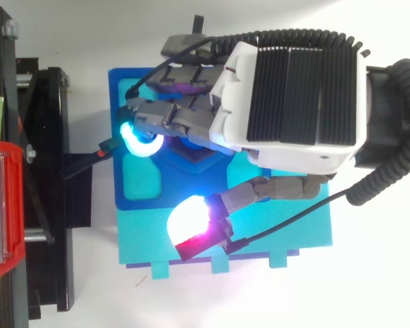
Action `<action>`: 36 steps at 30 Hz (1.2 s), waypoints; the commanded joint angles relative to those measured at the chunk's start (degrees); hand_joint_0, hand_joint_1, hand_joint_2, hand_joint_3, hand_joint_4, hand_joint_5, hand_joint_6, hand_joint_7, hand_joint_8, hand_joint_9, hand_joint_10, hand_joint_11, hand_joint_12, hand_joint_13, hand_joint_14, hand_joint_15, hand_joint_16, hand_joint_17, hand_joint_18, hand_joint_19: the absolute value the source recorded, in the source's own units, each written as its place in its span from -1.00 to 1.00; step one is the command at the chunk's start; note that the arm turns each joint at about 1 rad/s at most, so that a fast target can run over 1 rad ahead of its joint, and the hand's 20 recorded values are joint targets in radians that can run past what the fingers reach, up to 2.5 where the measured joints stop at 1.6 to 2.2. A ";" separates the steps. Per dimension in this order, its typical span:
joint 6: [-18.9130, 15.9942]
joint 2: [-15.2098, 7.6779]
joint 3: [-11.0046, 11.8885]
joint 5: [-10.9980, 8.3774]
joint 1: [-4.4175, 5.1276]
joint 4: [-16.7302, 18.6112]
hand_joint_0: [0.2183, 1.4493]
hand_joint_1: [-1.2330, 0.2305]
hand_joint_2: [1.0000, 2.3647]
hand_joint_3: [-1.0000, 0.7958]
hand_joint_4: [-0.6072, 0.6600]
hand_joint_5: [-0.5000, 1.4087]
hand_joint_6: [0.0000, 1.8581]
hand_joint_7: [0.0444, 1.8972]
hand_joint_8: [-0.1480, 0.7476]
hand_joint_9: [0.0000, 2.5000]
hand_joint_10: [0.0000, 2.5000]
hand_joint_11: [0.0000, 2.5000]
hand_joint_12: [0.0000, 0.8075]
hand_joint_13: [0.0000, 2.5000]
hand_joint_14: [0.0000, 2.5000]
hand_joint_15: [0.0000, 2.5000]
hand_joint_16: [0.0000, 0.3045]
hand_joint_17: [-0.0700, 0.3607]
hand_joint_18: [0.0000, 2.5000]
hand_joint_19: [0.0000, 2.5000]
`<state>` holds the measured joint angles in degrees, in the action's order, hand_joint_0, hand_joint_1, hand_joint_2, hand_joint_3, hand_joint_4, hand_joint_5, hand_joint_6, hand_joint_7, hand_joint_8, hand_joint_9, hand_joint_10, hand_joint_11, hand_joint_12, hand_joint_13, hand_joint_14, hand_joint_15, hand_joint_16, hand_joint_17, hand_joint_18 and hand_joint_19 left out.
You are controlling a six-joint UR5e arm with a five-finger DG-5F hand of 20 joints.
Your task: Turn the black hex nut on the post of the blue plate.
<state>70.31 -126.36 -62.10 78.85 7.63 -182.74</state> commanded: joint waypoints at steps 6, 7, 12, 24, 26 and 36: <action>0.00 0.06 -0.03 0.25 -0.51 -0.86 -0.53 0.08 -1.00 -0.44 0.48 -0.63 -0.46 -0.09 0.09 -0.40 -1.00 -0.94 0.00 -0.57 -1.00 -0.96 -0.60 -0.04 -0.72 -0.87; 0.00 0.06 -0.03 0.34 -0.51 -0.86 -0.53 0.08 -1.00 -0.44 0.47 -0.63 -0.46 -0.09 0.09 -0.40 -1.00 -0.94 0.00 -0.57 -1.00 -0.96 -0.60 -0.04 -0.72 -0.87; 0.26 0.06 -0.03 0.34 -0.78 -1.48 -0.53 0.08 -1.00 -0.44 0.47 -0.63 -0.46 -0.09 0.09 -0.40 -1.00 -0.94 0.00 -0.57 -1.00 -0.96 -0.60 -0.04 -0.72 -0.87; 0.26 0.06 -0.03 2.53 -2.36 -2.09 -0.53 0.08 -1.00 -0.44 0.47 -0.63 -0.46 -0.09 0.09 -0.39 -1.00 -0.94 0.00 -0.56 -1.00 -0.96 -0.60 -0.04 -0.72 -0.87; 0.35 -0.03 -0.03 3.06 -2.54 -2.09 -0.53 0.08 -1.00 -0.44 0.47 -0.63 -0.46 -0.09 0.09 -0.39 -1.00 -0.94 0.00 -0.56 -1.00 -0.96 -0.60 -0.04 -0.72 -0.87; 0.88 0.06 -0.03 6.14 -4.47 -1.92 -0.53 0.08 -1.00 -0.44 0.48 -0.63 -0.46 -0.09 0.09 -0.39 -1.00 -0.94 0.00 -0.56 -1.00 -0.95 -0.60 -0.04 -0.71 -0.87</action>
<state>70.95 -126.36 -62.14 84.03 3.73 -184.72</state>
